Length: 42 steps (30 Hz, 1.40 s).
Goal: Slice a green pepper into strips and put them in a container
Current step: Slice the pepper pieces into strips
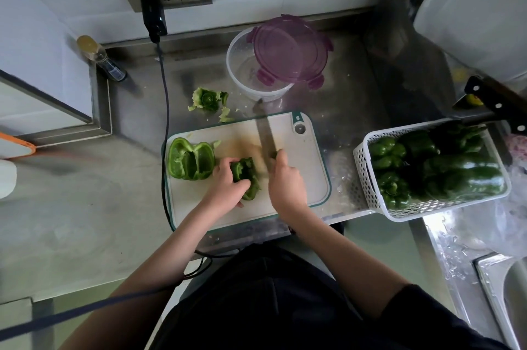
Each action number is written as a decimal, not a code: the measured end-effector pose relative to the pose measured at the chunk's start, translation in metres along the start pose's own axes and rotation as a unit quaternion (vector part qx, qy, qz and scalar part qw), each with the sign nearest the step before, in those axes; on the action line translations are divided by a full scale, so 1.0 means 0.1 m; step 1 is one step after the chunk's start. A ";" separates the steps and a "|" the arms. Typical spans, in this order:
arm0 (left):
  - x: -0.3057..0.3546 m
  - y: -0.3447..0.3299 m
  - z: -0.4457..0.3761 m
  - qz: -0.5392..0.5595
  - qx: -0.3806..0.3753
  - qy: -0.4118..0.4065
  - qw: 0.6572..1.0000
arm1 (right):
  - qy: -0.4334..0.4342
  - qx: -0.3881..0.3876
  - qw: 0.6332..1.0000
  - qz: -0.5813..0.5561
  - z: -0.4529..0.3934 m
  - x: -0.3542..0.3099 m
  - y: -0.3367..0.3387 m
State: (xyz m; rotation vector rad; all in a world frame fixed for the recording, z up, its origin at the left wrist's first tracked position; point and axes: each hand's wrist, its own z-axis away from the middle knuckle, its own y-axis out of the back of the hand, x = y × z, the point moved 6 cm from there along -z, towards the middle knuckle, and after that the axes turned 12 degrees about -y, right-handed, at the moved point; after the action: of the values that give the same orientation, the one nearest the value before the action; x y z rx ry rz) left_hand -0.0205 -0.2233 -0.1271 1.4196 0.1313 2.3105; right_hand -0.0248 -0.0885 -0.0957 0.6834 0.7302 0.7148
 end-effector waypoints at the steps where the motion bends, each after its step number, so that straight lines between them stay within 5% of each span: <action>1: 0.00 0.02 0.01 -0.001 0.006 -0.002 1.000 | 0.007 0.012 1.000 -0.012 0.04 0.02 0.05; 7: 0.03 0.04 0.02 -0.005 0.042 -0.015 0.999 | 0.054 -0.021 0.997 -0.041 0.30 -0.04 -0.05; 17: 0.08 0.00 0.01 -0.018 0.054 0.008 0.998 | 0.014 -0.026 0.998 -0.060 0.34 0.05 -0.07; 42: 0.06 -0.02 0.00 0.049 0.074 0.031 0.996 | 0.004 -0.015 0.999 0.028 0.34 0.03 -0.35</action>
State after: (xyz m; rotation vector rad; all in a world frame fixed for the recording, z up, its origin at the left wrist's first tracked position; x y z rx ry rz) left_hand -0.0219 -0.2194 -0.1226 1.4547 0.2602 2.4715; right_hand 0.0146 -0.1162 -0.1042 0.6769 0.7089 0.7794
